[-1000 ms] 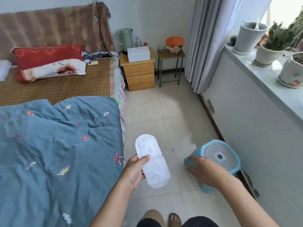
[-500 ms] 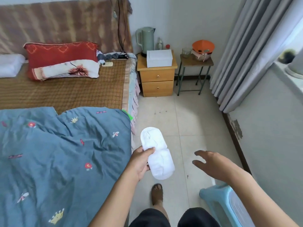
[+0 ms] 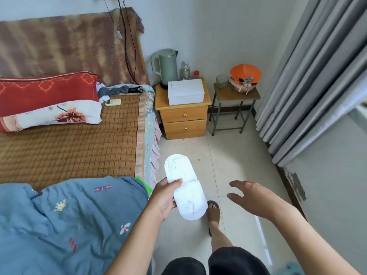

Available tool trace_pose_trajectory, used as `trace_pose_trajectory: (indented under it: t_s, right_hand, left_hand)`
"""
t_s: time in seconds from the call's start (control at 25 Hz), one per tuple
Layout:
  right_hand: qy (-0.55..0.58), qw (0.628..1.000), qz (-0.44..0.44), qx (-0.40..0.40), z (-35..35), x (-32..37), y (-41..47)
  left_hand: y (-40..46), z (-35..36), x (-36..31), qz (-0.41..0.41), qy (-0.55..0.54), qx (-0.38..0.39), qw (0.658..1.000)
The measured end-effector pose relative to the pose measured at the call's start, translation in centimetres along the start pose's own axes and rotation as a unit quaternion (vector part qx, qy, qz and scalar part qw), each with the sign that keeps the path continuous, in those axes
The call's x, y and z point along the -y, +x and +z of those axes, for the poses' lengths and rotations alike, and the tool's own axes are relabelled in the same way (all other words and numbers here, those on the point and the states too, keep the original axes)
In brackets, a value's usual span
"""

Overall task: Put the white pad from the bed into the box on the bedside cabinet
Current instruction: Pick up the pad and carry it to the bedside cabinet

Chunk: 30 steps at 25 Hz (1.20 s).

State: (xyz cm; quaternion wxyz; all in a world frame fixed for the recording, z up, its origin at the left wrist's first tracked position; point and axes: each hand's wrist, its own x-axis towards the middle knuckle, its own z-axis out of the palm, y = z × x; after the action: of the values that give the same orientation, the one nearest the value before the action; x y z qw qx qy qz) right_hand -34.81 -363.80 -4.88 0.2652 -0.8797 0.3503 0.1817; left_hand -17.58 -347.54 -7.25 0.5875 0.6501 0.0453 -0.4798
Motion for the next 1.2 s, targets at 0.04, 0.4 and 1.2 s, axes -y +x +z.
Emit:
trace_pose_trajectory:
  t_s: [0.04, 0.4, 1.2]
  right_hand:
    - [-0.007, 1.0, -0.003, 0.001, -1.2, -0.1, 2.2]
    - [-0.055, 0.997, -0.047, 0.038, -12.8, -0.5, 19.8]
    - [-0.05, 0.996, -0.009, 0.079, -24.1, 10.5, 51.2]
  left_hand:
    - [1.7, 0.6, -1.3, 0.0, -0.007, -0.007, 1.0]
    - [14.5, 7.1, -13.9, 0.007, -0.043, -0.054, 0.998]
    - [43.2, 0.2, -36.7, -0.002, -0.035, -0.032, 0.999]
